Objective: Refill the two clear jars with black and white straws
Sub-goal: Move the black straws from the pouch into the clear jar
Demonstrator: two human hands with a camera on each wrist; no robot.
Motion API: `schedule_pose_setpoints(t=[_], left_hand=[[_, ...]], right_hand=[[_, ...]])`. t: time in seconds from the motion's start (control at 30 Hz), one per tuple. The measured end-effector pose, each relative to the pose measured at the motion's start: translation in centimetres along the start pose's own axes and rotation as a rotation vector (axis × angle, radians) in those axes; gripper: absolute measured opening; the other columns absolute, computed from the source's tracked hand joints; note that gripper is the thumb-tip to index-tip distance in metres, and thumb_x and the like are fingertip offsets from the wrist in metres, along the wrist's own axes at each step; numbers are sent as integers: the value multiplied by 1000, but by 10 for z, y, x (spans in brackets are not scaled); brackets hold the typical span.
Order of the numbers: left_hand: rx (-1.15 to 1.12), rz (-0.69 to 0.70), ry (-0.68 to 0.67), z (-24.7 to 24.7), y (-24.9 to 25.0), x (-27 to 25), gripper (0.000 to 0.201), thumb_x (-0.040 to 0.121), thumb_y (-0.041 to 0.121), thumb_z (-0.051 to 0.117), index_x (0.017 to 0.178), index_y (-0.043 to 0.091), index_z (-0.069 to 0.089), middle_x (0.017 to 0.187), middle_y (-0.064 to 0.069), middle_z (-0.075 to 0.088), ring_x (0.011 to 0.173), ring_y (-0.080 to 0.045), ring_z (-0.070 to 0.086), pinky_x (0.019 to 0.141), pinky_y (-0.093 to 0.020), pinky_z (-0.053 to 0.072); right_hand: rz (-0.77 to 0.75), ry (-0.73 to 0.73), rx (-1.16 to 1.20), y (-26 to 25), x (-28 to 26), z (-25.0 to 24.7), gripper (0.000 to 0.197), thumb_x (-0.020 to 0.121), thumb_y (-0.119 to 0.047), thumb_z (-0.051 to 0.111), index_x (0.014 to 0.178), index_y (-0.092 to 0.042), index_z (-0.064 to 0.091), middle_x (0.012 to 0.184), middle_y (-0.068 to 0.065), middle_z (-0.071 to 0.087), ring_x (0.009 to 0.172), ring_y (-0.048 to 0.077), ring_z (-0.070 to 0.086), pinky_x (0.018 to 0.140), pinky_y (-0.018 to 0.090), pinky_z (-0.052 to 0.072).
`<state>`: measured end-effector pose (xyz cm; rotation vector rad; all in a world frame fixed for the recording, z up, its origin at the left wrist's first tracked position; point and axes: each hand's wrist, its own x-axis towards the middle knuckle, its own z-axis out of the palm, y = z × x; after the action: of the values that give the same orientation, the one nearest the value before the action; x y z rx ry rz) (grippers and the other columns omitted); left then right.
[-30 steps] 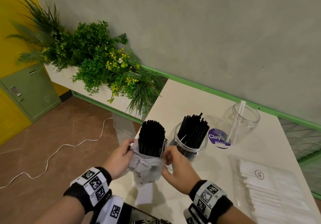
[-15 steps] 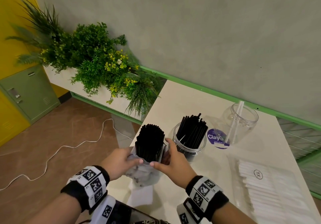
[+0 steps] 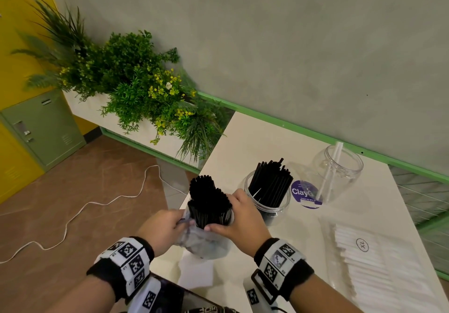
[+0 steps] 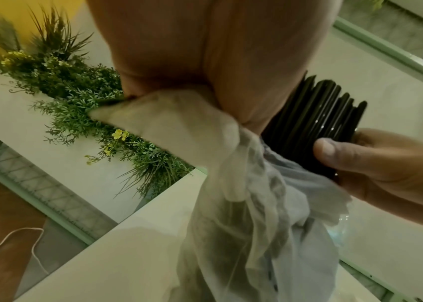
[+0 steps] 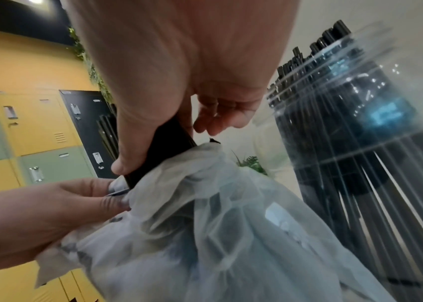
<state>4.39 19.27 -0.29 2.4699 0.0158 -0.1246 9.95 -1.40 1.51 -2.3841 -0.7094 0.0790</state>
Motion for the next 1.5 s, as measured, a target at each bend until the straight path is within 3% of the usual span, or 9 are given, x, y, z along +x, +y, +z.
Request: schedule_pose_setpoints(t=[0.37, 0.47, 0.63, 0.8, 0.9, 1.07, 1.2, 1.33, 1.5], left_hand=[[-30, -50, -61, -9, 9, 0, 29, 90, 36, 60, 65, 39, 45, 62, 10, 56, 55, -4, 55, 48, -15, 40], [-36, -55, -56, -9, 8, 1, 29, 89, 36, 61, 65, 40, 45, 63, 10, 57, 57, -4, 56, 48, -15, 38], [-23, -52, -54, -9, 9, 1, 31, 89, 36, 60, 63, 40, 44, 62, 8, 56, 59, -8, 58, 47, -14, 36], [-32, -58, -60, -9, 10, 1, 31, 89, 34, 60, 63, 40, 44, 62, 6, 57, 60, -14, 61, 46, -15, 37], [-22, -62, -50, -9, 13, 0, 33, 90, 36, 60, 62, 37, 41, 59, 6, 51, 55, -5, 49, 47, -18, 32], [-52, -89, -64, -7, 10, 5, 29, 88, 38, 61, 64, 36, 45, 66, 3, 57, 63, -9, 53, 56, -22, 36], [-29, -102, -45, -7, 11, 6, 34, 89, 37, 60, 61, 34, 42, 60, 6, 47, 56, -4, 44, 51, -21, 29], [-40, -103, -54, -6, 7, 8, 30, 89, 38, 60, 63, 36, 44, 61, 6, 50, 58, -4, 47, 53, -22, 32], [-46, -109, -54, -4, 5, 9, 29, 88, 40, 60, 64, 31, 46, 62, 4, 54, 62, -8, 52, 61, -27, 41]], right_hand=[[63, 25, 300, -3, 6, 0, 32, 74, -33, 80, 75, -32, 49, 86, -3, 51, 89, 15, 49, 78, 26, 41], [88, 60, 393, -7, 8, -4, 27, 79, -25, 76, 77, -18, 50, 85, 5, 53, 83, 16, 52, 75, 30, 44], [124, 124, 383, -4, 9, 2, 37, 74, -21, 78, 91, -27, 46, 91, -6, 50, 83, 3, 49, 75, 18, 42], [149, 87, 426, -7, 10, 3, 27, 67, -43, 66, 82, -26, 53, 84, -1, 57, 81, 15, 55, 77, 39, 49], [120, 103, 430, -13, 11, -7, 30, 68, -48, 69, 82, -27, 52, 87, 2, 56, 87, 21, 55, 79, 40, 48], [65, 77, 569, -30, 23, -42, 22, 82, -20, 74, 80, -15, 53, 73, -7, 52, 71, 7, 51, 68, 19, 42], [41, 130, 683, -46, 31, -67, 21, 87, -15, 68, 83, 0, 54, 75, 2, 56, 71, 9, 54, 70, 19, 45], [39, 266, 836, -62, 38, -89, 13, 90, -4, 62, 90, -8, 50, 78, 6, 64, 76, 23, 67, 82, 35, 55], [-150, 505, 851, -74, 44, -113, 35, 93, 10, 49, 109, -20, 40, 82, 9, 57, 72, 27, 63, 76, 45, 54]])
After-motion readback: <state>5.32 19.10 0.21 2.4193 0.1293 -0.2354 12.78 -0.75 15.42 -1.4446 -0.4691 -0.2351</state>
